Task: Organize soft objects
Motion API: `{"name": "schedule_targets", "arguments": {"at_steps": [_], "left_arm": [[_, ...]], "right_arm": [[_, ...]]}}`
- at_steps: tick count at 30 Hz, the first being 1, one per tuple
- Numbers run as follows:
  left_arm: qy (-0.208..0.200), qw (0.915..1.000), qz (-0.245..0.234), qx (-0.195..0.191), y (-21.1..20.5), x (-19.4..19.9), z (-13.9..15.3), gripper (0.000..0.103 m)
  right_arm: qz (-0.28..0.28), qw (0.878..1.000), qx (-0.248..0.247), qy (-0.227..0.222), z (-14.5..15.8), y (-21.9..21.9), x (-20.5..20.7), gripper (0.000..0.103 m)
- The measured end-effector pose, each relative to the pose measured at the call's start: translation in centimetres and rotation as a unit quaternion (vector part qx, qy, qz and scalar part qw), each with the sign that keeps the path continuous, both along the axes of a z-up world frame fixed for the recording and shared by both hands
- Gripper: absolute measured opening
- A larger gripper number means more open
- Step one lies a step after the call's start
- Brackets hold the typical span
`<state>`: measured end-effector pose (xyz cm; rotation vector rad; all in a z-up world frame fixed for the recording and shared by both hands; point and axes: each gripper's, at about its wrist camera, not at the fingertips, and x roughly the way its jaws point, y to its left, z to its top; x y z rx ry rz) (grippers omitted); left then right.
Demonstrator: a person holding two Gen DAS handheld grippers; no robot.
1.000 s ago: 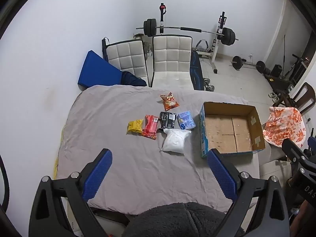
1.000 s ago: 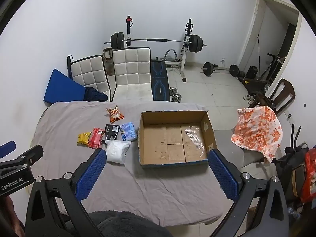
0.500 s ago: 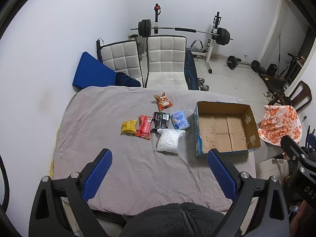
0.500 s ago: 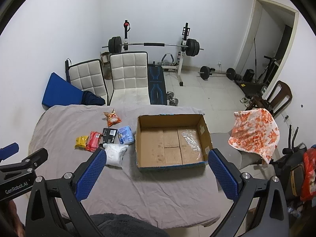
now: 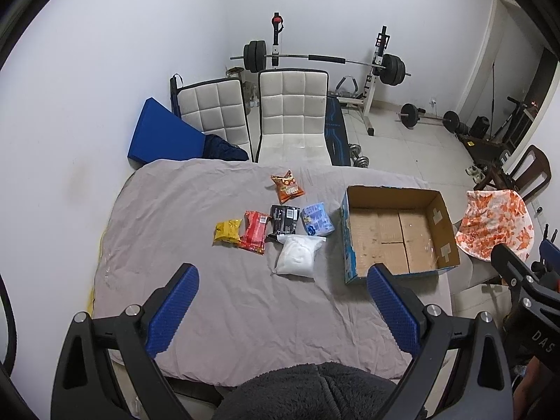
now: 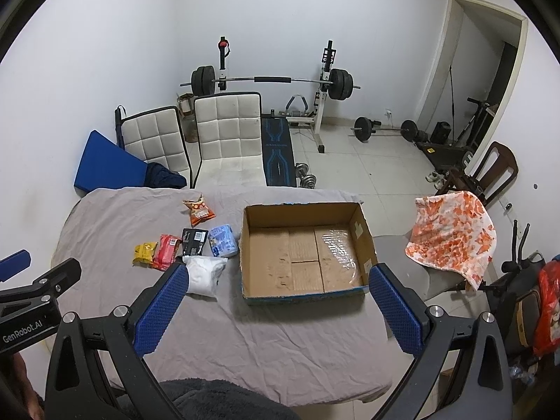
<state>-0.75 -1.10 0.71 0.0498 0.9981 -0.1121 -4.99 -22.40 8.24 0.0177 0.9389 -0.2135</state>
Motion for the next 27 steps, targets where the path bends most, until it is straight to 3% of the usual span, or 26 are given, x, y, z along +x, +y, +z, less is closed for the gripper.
{"name": "schedule_targets", "arguments": {"at_steps": [27], "left_arm": [[-0.007,1.0,0.001,-0.006,-0.21,0.22,0.38,0.099]], "right_arm": [[-0.003,1.0,-0.001,-0.004,-0.31,0.03,0.72,0.103]]}}
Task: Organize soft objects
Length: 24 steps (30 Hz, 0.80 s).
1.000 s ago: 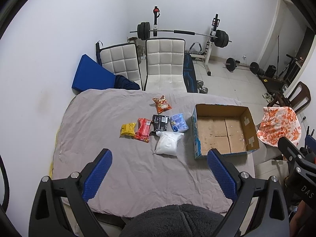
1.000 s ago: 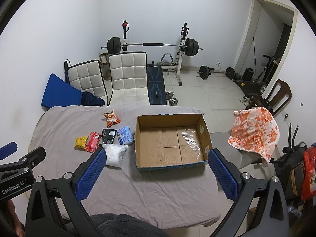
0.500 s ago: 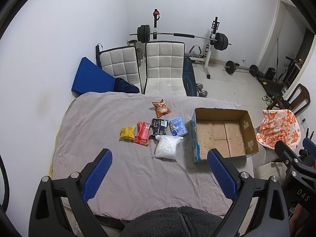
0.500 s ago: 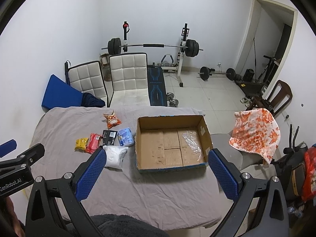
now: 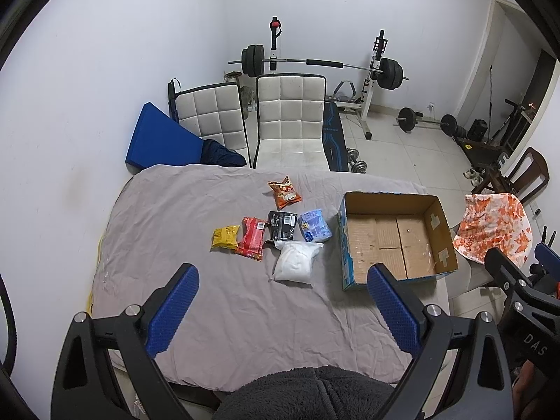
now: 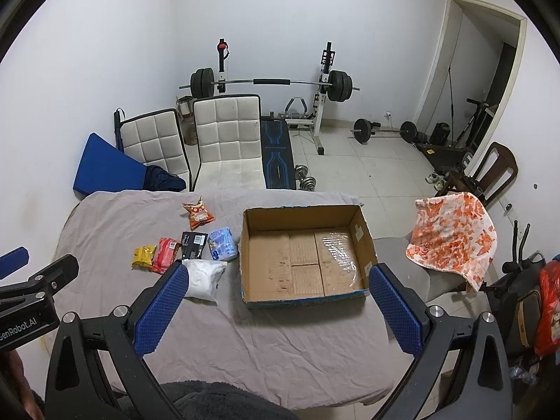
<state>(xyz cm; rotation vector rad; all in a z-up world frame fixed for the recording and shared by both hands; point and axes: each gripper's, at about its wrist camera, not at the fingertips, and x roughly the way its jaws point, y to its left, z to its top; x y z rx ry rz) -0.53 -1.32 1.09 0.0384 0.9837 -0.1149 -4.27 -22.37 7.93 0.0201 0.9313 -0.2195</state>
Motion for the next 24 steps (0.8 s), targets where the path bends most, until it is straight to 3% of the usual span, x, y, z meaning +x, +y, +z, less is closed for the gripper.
{"name": "schedule_targets", "arguments": {"at_steps": [24], "left_arm": [[-0.002,1.0,0.003,0.0,-0.24,-0.24,-0.06,0.099]], "right_arm": [[0.003,1.0,0.002,0.0,-0.06,0.16,0.22,0.103]]}}
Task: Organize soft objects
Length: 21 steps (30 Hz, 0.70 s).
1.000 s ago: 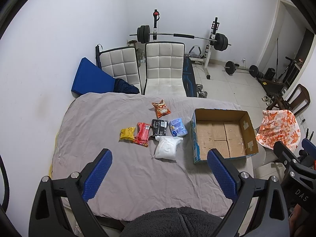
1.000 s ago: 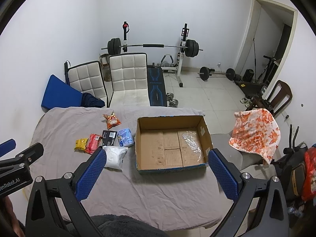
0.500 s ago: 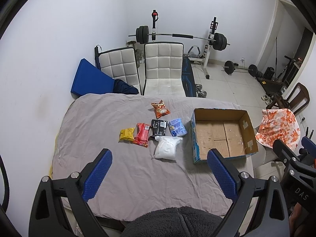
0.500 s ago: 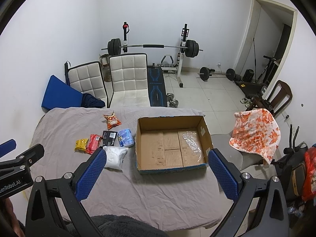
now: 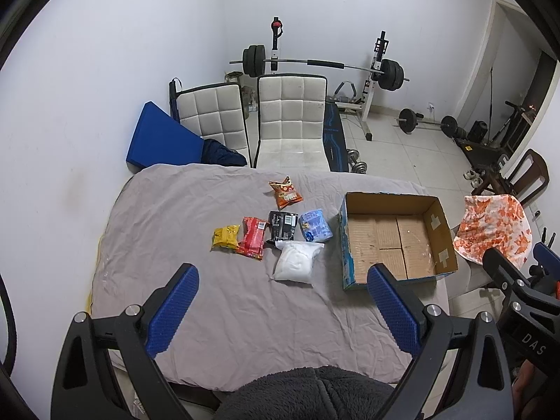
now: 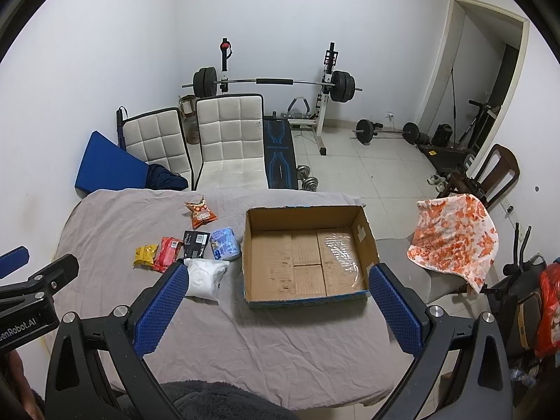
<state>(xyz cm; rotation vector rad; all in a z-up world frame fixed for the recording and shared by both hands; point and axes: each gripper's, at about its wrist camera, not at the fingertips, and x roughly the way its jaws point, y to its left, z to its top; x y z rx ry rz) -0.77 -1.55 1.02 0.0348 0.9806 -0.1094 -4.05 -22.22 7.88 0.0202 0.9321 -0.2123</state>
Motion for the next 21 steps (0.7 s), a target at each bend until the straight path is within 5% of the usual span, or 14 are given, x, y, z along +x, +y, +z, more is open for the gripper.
{"name": "schedule_targets", "arguments": {"at_steps": [6,13,21], "left_arm": [[0.004,1.0,0.003,-0.008,0.0,0.9,0.2,0.099],[0.047,0.9966,0.006,-0.067,1.5,3.3,-2.5,0.103],[0.062,0.9969,0.035,-0.032,4.5,6.9,-7.3,0.103]], "right_arm": [[-0.001,1.0,0.013,0.005,-0.5,0.0,0.7,0.103],[0.001,0.999,0.045,0.019,-2.7,0.3,3.1,0.103],[0.027,0.986,0.118,0.114,-13.1,3.0,11.9,0.103]]}}
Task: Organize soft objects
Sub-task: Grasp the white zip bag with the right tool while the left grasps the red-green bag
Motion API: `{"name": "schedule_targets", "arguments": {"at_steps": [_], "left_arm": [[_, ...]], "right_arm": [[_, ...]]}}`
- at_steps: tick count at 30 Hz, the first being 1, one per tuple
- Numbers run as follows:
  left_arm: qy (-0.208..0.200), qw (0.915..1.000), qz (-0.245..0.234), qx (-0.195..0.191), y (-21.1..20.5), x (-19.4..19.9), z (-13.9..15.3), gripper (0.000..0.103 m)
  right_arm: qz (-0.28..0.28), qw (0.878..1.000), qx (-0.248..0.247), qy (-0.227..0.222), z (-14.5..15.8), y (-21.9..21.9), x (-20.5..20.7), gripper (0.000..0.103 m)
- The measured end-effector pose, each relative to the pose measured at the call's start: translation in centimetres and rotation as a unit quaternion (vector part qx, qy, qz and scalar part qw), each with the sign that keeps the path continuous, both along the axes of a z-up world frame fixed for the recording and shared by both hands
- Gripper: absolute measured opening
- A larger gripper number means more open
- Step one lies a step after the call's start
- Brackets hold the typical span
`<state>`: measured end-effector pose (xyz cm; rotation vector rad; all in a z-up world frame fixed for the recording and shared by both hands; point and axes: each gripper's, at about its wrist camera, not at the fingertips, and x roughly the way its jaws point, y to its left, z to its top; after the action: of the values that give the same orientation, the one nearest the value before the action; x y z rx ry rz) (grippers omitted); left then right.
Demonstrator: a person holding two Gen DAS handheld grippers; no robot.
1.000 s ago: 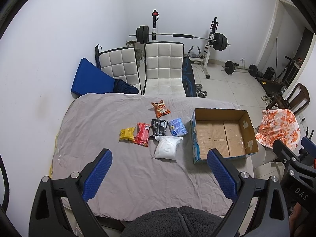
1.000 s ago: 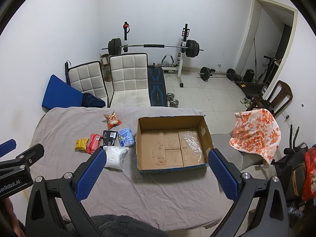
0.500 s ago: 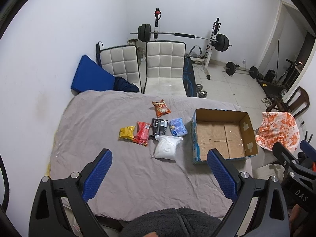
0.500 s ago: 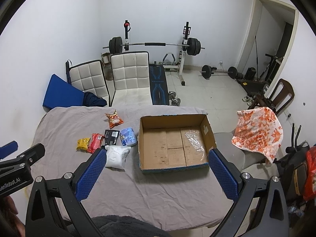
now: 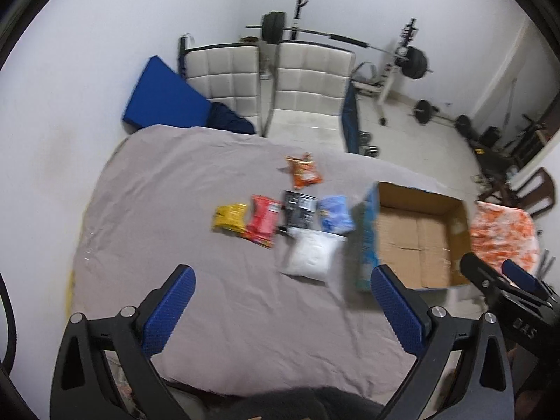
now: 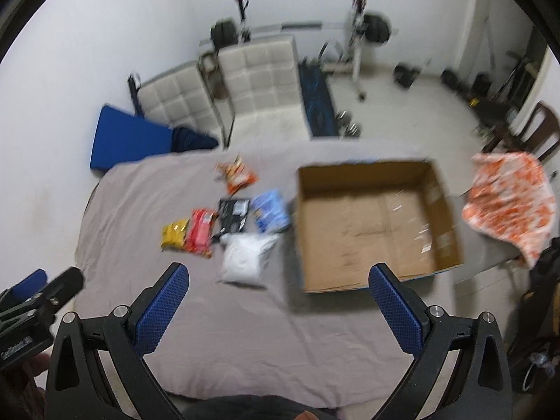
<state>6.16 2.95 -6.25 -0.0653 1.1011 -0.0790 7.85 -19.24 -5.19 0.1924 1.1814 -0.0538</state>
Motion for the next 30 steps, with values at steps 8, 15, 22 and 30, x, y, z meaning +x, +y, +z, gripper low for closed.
{"name": "schedule_targets", "arguments": {"at_steps": [8,15,22,30], "left_arm": [[0.016,0.9938,0.035,0.104,5.7,6.8,-7.7,0.103],[0.105,0.9873,0.028,0.115,8.5,13.5,-18.4,0.103],[0.158,0.982,-0.029,0.099,5.2,19.6,-25.8,0.099],[0.214,0.9683,-0.089,0.093,1.1,24.5,-32.3,0.091]], "right_arm": [[0.02,0.988,0.044,0.149,-18.6,6.8,9.6,0.103],[-0.023,0.971,0.037,0.235,-30.6,8.9,13.5,0.103],[-0.051,0.96,0.052,0.27,-35.7,9.6,14.3,0.103],[-0.062,0.955,0.042,0.287,-39.3,9.7,15.0,0.103]]}}
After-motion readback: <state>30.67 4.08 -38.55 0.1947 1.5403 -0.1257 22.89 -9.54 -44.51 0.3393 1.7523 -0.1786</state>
